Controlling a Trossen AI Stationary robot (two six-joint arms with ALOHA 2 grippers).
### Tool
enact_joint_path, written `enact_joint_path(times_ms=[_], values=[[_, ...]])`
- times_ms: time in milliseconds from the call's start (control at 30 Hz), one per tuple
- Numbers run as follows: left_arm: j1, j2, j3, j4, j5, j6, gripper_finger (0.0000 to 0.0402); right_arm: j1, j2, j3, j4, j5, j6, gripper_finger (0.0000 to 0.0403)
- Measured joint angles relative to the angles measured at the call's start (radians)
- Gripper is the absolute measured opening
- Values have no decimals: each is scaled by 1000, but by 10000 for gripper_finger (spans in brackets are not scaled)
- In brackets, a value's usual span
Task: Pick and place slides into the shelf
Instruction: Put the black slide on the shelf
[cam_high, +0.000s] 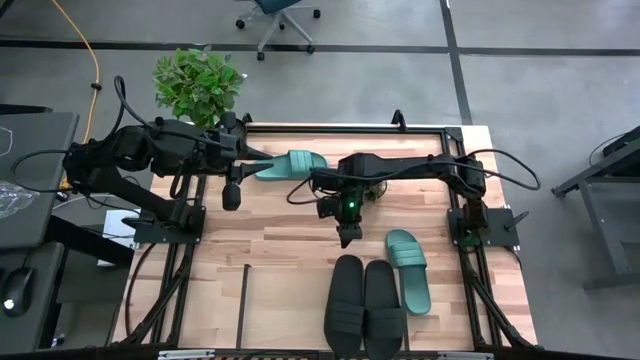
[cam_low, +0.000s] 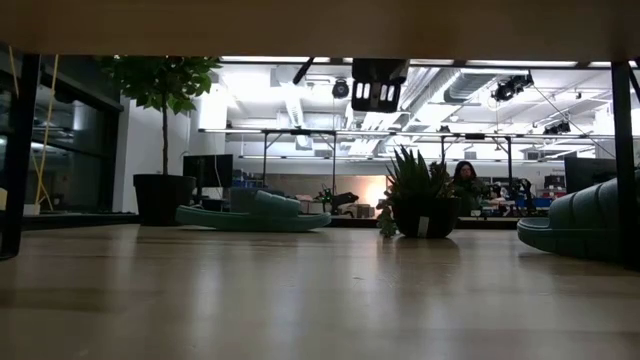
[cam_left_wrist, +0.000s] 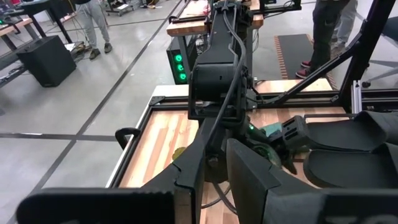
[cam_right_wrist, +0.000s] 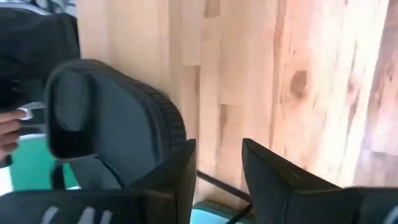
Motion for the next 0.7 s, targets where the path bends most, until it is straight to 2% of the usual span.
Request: enact_joint_path(times_ms=[267,700], values=[[0,0,0,-9,-3,0,58,26,0,0,24,30,0,79],[0,0,0,-24,-3,0,58,36,0,0,6,-39,-16,76]])
